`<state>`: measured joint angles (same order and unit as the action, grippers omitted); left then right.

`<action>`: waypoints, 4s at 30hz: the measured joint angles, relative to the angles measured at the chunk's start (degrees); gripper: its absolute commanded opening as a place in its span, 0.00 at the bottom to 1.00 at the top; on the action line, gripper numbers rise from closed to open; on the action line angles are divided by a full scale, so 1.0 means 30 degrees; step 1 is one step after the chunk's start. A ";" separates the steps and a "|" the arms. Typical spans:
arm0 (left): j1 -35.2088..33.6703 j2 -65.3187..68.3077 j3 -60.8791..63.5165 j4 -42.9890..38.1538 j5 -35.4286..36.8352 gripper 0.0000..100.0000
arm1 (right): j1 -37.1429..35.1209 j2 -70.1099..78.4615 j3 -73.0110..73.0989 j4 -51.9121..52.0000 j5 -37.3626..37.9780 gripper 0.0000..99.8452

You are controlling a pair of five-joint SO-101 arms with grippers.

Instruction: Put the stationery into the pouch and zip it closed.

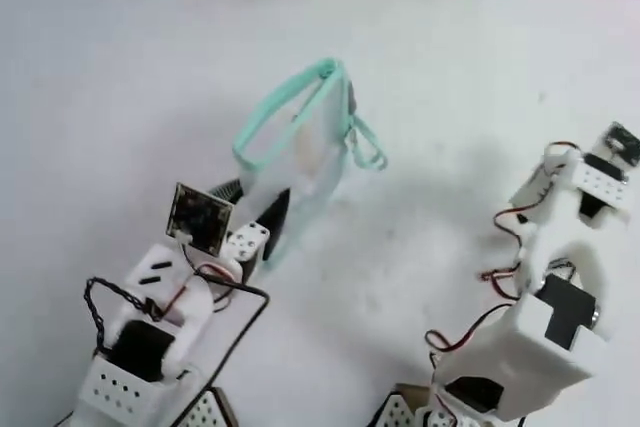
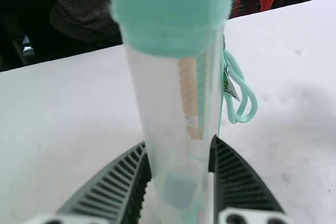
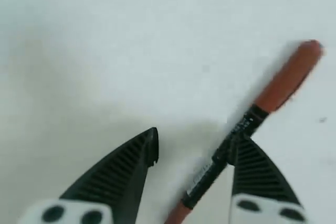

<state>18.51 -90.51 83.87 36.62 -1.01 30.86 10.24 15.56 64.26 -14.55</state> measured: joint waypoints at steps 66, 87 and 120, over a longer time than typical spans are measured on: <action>0.0029 0.0000 0.0000 0.0000 0.0000 0.17 | -0.8908 -1.0022 -0.9348 0.7941 0.5187 0.02; 0.0850 0.0000 0.0000 0.0000 0.0000 0.17 | -2.1714 -1.1985 -1.6147 0.2901 0.4278 0.02; 0.0850 0.0000 0.0000 0.0000 0.0000 0.17 | -2.2769 -1.3890 -0.4073 0.0498 0.2520 0.02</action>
<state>21.05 -90.51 83.87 36.62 -1.01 -37.45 -31.43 3.34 65.76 -6.99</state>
